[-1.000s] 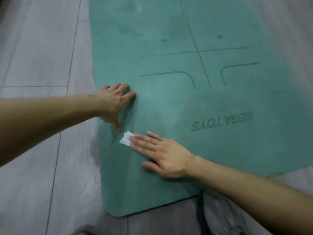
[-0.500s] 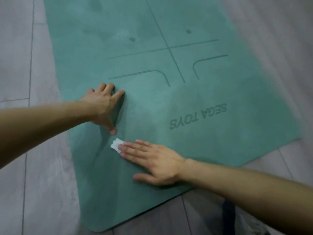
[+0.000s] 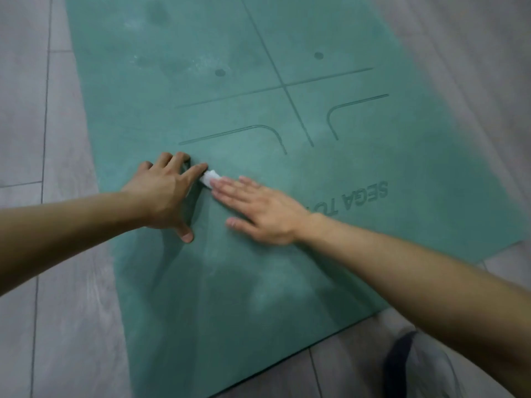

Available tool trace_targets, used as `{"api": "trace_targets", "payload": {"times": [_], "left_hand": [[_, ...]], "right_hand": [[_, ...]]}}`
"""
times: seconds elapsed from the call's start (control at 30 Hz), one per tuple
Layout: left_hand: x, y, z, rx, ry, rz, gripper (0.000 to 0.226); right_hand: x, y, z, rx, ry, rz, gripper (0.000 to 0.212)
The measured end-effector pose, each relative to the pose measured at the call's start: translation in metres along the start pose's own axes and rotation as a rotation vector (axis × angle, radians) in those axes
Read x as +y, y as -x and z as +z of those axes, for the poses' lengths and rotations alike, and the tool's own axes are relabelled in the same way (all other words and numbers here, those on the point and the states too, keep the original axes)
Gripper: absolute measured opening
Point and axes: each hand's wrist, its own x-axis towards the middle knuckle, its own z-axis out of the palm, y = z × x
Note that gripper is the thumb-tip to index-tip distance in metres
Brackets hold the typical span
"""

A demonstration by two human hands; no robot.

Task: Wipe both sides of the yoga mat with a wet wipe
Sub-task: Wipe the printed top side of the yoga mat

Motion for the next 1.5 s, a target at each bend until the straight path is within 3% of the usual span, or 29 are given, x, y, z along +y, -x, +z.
{"api": "trace_targets", "payload": {"times": [0.07,0.17,0.23,0.3,0.4,0.47,0.53,0.63,0.7,0.8,0.9,0.97,1.03,1.17,1.23,1.3,1.43,1.5], "left_hand": [[0.000,0.000,0.000,0.002,0.015,0.002,0.165],[0.000,0.001,-0.001,0.004,0.035,-0.005,0.165],[0.000,0.001,-0.001,0.006,0.035,-0.006,0.165],[0.000,0.002,-0.001,0.007,0.028,-0.006,0.165],[-0.001,0.003,0.000,0.021,0.020,-0.003,0.164],[-0.001,0.003,0.000,0.028,0.023,-0.004,0.164],[-0.001,0.003,0.000,0.027,0.035,-0.003,0.164],[-0.001,0.004,0.000,0.026,0.039,-0.003,0.164],[0.000,0.004,-0.001,0.021,0.032,-0.002,0.164],[0.000,0.004,-0.002,0.019,0.028,-0.002,0.164],[-0.001,0.004,-0.002,0.031,0.016,0.003,0.163],[-0.001,0.003,-0.001,0.035,0.004,0.006,0.164],[-0.002,0.002,-0.001,0.026,-0.002,0.006,0.165],[-0.003,0.001,0.001,0.020,0.006,0.011,0.165],[-0.002,0.000,0.000,0.018,0.009,0.013,0.166],[-0.003,0.001,0.000,0.019,0.007,0.015,0.167],[-0.004,-0.001,0.001,0.024,-0.002,0.019,0.165],[-0.003,-0.003,0.001,0.019,-0.017,0.028,0.166]], "right_hand": [[0.047,-0.005,-0.015,0.067,0.008,0.169,0.065],[0.124,0.000,-0.039,0.163,-0.003,0.759,0.067],[0.127,-0.003,-0.043,0.216,-0.100,0.936,0.075],[0.083,-0.015,-0.030,0.262,-0.129,0.737,0.080],[0.011,-0.012,-0.001,0.090,-0.050,0.152,0.076],[0.025,-0.010,-0.001,0.035,0.024,0.020,0.068],[0.071,-0.014,-0.016,0.107,0.033,0.259,0.067],[0.126,0.001,-0.036,0.203,-0.050,0.842,0.070],[0.111,0.011,-0.032,0.263,-0.157,0.962,0.074],[0.017,0.020,-0.003,0.293,-0.139,0.655,0.077],[-0.082,0.041,0.019,0.097,-0.143,0.225,0.073],[-0.090,0.057,0.023,0.029,-0.100,0.048,0.067],[-0.050,0.064,0.014,0.055,-0.049,0.141,0.063],[0.058,0.089,-0.007,0.141,-0.042,0.827,0.070],[0.057,0.088,-0.007,0.226,-0.118,0.974,0.075],[-0.001,0.068,0.009,0.278,-0.131,0.842,0.074],[-0.140,0.049,0.040,0.103,-0.147,0.215,0.070],[-0.136,0.063,0.042,0.080,-0.115,0.161,0.067]]}}
